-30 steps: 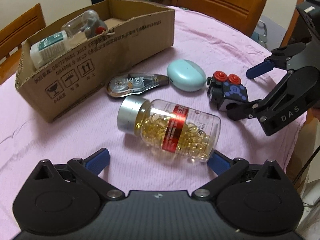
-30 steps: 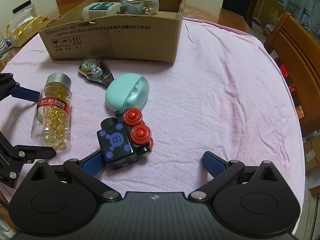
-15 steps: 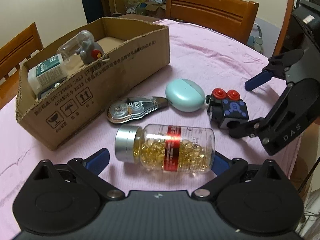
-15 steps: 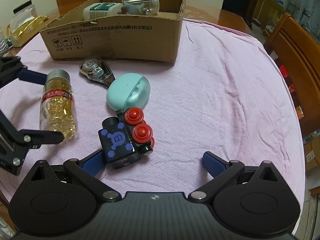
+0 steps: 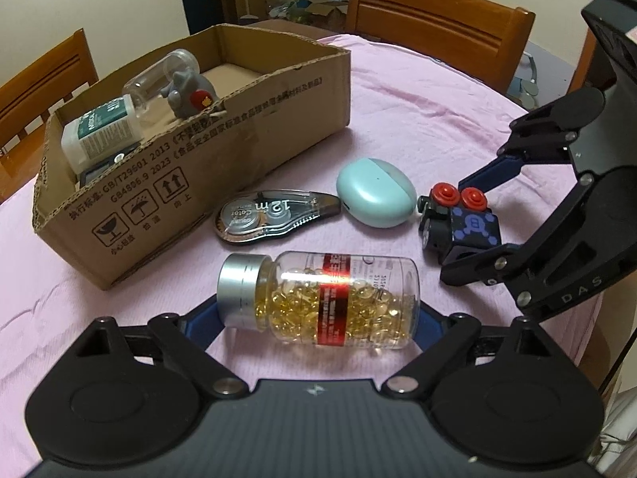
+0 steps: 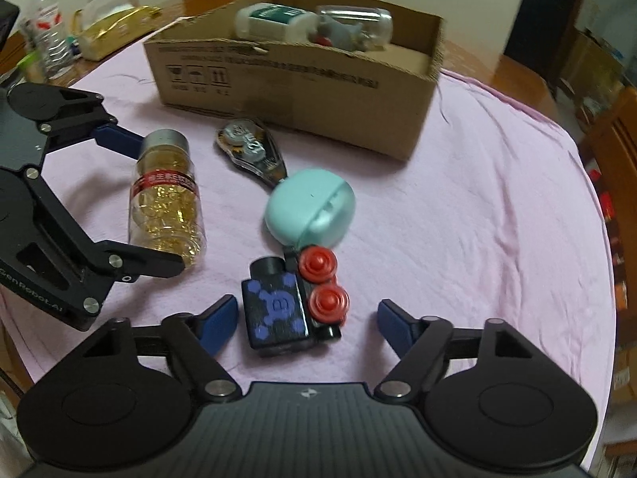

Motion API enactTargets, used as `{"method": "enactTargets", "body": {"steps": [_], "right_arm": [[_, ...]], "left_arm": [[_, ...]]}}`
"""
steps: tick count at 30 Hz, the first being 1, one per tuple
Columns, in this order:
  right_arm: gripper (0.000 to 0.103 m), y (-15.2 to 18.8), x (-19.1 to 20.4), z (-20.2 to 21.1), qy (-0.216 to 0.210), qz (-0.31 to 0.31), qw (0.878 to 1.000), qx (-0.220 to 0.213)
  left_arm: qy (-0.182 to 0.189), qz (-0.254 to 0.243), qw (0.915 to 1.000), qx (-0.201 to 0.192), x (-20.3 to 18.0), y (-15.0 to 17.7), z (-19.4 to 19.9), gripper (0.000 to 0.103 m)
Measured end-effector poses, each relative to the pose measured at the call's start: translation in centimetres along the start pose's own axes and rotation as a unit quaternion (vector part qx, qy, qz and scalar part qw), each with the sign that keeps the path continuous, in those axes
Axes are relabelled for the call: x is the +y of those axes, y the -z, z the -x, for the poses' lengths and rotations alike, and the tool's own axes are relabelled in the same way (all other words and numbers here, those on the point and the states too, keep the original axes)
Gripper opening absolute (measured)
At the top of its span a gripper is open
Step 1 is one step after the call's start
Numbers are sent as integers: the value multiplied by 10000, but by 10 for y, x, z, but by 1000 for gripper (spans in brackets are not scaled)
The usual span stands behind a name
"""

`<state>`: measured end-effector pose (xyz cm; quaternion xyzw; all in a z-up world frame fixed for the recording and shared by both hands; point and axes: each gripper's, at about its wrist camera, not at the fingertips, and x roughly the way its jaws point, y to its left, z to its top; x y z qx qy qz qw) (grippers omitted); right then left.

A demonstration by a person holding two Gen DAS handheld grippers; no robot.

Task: Organize rigid objects
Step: 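Grasp the gold capsule bottle with the left tool while the right tool grasps the blue wheeled block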

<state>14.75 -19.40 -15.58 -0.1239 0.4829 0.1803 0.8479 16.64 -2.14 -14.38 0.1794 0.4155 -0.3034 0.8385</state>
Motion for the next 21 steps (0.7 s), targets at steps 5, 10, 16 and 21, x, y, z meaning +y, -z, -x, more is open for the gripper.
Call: {"method": "enactTargets", "body": {"steps": [5, 10, 16, 21], "right_arm": [[67, -4, 1, -1, -175, 233, 9996, -28], [59, -5, -1, 0, -311, 469, 9984, -81], [55, -6, -5, 0, -492, 698, 9963, -86], [55, -7, -14, 2, -718, 757, 9945, -43]], "left_arm": [[-136, 45, 9999, 24, -4, -3, 0, 93], [-280, 135, 9995, 80, -7, -6, 0, 93], [-500, 425, 9976, 229, -11, -8, 1, 92], [-708, 522, 9955, 364, -16, -12, 13, 92]]}}
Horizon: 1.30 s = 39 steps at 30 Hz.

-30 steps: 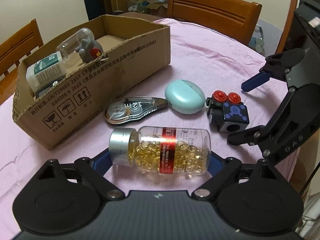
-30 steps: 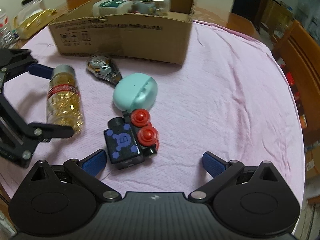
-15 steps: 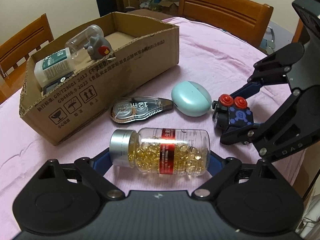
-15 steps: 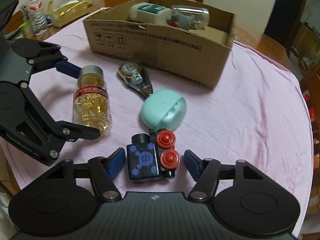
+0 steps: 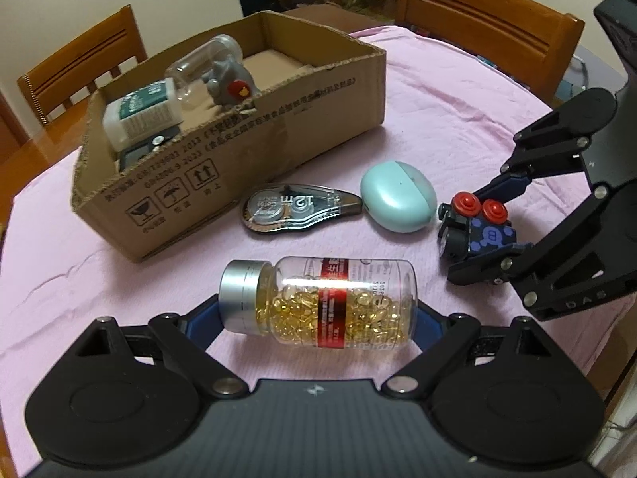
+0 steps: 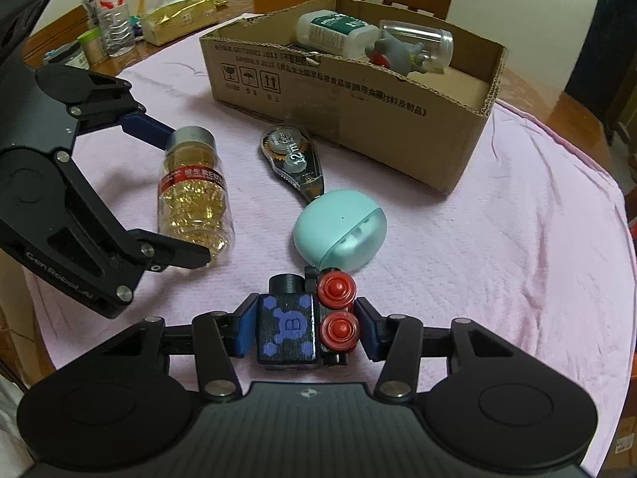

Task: Organize rigid objects
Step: 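Grasp the gold capsule bottle with the left tool while the right tool grasps the blue wheeled block, then carry the bottle into the box and open the left tool while the right tool drops the block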

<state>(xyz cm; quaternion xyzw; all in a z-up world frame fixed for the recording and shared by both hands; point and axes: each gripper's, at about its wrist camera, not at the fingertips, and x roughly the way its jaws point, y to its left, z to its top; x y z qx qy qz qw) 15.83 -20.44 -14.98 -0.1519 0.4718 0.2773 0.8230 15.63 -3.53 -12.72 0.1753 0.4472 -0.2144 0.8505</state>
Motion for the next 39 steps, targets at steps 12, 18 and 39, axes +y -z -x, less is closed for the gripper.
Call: {"method": "enactTargets", "body": {"steps": [12, 18, 39], "right_arm": [[55, -24, -17, 45, -261, 264, 9992, -140], [55, -63, -31, 67, -44, 330, 9980, -543], [55, -141, -62, 45, 622, -85, 9955, -704]], "left_arm": [[59, -57, 9998, -190, 9, -35, 60, 92], [82, -263, 9985, -472, 21, -64, 72, 92], [-219, -63, 9956, -914, 92, -129, -7, 94]]}}
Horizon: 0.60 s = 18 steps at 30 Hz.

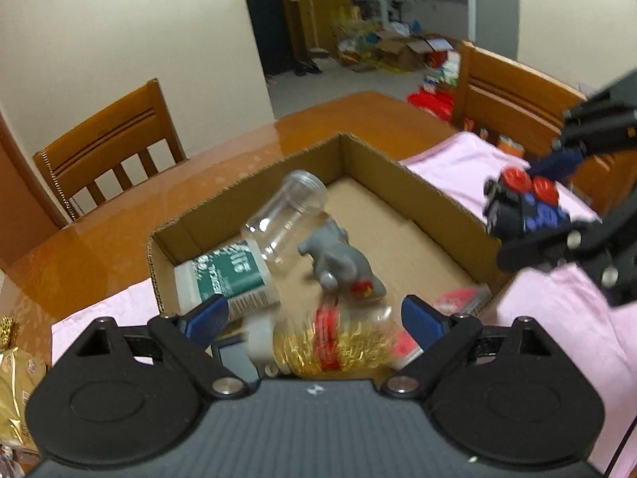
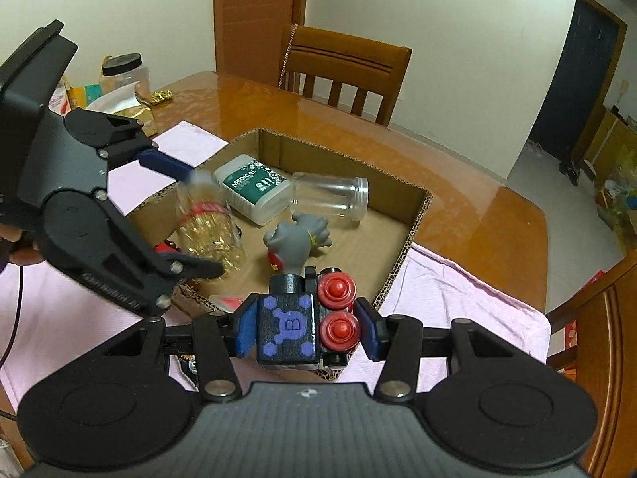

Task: Organize rigid objects
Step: 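Carry the bottle into the box and open the left tool while the right tool drops the block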

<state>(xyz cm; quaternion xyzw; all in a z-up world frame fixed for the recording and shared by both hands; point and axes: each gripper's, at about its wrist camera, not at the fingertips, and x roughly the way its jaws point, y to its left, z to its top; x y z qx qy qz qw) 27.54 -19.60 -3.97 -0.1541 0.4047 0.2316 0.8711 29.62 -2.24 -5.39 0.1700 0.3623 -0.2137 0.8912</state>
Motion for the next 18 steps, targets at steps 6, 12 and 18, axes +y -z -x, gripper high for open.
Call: {"method": "enactTargets", "body": {"steps": [6, 12, 18], "right_arm": [[55, -9, 0, -17, 69, 5, 9999, 104], [55, -27, -9, -40, 172, -75, 9997, 164], [95, -48, -25, -51, 633, -346, 9974, -53]], "left_arm": [[-174, 389, 9989, -207, 11, 4, 22, 98], [-486, 658, 9960, -354, 15, 23, 58, 101], [-736, 946, 9925, -228, 24, 44, 74, 102]]}}
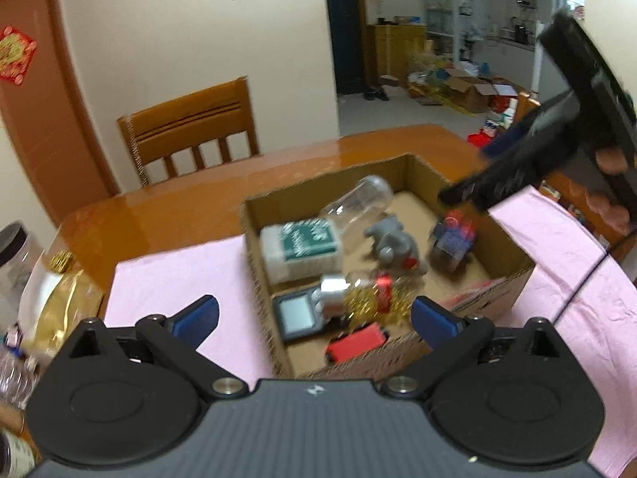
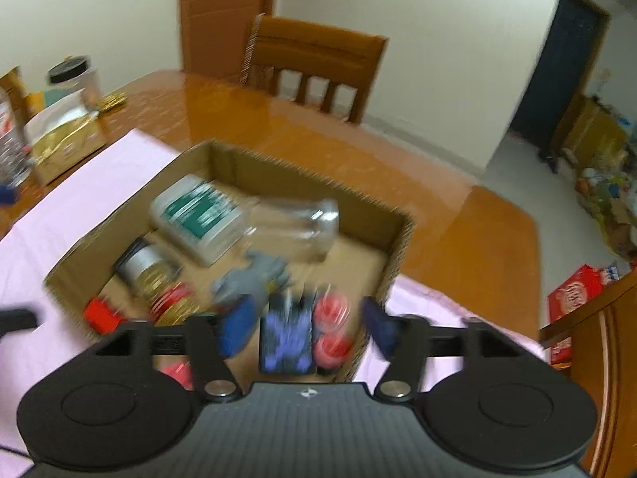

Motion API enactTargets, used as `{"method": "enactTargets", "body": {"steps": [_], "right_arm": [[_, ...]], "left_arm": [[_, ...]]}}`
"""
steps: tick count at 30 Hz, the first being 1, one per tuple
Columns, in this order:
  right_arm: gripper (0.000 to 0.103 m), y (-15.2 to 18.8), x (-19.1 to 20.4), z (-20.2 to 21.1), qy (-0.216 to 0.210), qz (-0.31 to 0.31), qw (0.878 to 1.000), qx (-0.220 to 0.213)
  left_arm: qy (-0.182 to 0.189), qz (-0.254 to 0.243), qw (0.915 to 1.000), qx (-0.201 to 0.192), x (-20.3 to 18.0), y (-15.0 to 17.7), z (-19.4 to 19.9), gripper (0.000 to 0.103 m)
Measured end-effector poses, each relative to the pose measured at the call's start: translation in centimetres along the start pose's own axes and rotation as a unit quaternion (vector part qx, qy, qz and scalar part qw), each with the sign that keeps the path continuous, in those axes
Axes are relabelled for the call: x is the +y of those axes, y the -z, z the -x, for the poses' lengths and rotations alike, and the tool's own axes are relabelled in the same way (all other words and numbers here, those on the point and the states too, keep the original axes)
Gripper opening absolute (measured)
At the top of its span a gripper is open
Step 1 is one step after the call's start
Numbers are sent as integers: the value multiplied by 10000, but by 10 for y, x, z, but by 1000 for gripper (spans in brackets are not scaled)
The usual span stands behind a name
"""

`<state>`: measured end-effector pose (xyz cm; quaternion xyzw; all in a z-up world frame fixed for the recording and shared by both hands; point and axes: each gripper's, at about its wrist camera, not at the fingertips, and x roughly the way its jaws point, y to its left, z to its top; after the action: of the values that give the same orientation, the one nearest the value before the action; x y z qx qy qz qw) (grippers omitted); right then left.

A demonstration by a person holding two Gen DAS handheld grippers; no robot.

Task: Organize rigid objects
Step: 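Carry the bottle into the box and open the left tool while the right tool drops the block, then grasp the silver correction tape with the left tool while the right tool moves to the mint-green case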

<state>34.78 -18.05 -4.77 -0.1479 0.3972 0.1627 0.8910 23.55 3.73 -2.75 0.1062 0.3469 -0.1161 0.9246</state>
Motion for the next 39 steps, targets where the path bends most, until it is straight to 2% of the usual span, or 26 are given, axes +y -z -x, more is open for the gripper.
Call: {"method": "enactTargets", "body": {"steps": [1, 10, 16, 20, 30, 35, 39], "right_arm": [[103, -1, -2, 2, 12, -64, 9999, -92], [103, 13, -3, 21, 112, -207, 9997, -95], [103, 40, 4, 42, 114, -392, 9992, -32], [103, 66, 11, 53, -146, -731, 9972, 69], [103, 145, 63, 21, -14, -984, 9910, 908], [103, 160, 77, 9, 218, -1093, 9890, 974], [103, 167, 73, 5, 502, -1144, 9865, 1061]], "left_arm": [[-35, 38, 10000, 34, 2, 3, 0, 102], [-213, 188, 9992, 279, 5, 18, -1, 102], [-330, 231, 9988, 292, -2, 25, 4, 102], [-343, 227, 9985, 353, -8, 32, 3, 102], [-374, 162, 9973, 609, -21, 51, -3, 102], [-274, 73, 9969, 735, -27, 57, -9, 102], [-134, -61, 9967, 797, -35, 61, -14, 102]]}}
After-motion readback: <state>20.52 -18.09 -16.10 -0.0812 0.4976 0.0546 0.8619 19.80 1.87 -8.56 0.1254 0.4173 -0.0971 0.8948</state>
